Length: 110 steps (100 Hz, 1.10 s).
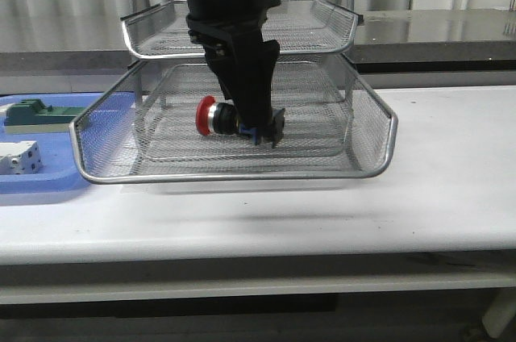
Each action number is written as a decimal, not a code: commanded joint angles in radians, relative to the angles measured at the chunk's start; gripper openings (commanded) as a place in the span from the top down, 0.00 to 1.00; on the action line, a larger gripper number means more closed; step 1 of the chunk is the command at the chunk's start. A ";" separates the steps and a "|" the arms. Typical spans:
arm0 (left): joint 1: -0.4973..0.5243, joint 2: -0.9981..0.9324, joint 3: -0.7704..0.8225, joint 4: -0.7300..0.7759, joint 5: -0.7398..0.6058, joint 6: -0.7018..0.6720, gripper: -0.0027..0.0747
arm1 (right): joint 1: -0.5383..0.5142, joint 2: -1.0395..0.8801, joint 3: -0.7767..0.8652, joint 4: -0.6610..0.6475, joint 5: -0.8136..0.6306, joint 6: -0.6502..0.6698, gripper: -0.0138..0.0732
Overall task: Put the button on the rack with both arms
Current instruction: 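Carry the red button over the pulled-out tray, lower and open left gripper, then raise the left gripper up and away from the rack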
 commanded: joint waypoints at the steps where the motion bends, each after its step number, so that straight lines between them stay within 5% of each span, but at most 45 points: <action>1: -0.007 -0.060 -0.028 -0.009 -0.010 -0.012 0.31 | -0.001 0.001 -0.033 -0.022 -0.056 -0.004 0.92; 61: 0.014 -0.146 -0.030 -0.009 0.029 -0.116 0.31 | -0.001 0.001 -0.033 -0.022 -0.056 -0.004 0.92; 110: 0.271 -0.420 0.133 -0.018 0.029 -0.320 0.32 | -0.001 0.001 -0.033 -0.022 -0.056 -0.004 0.92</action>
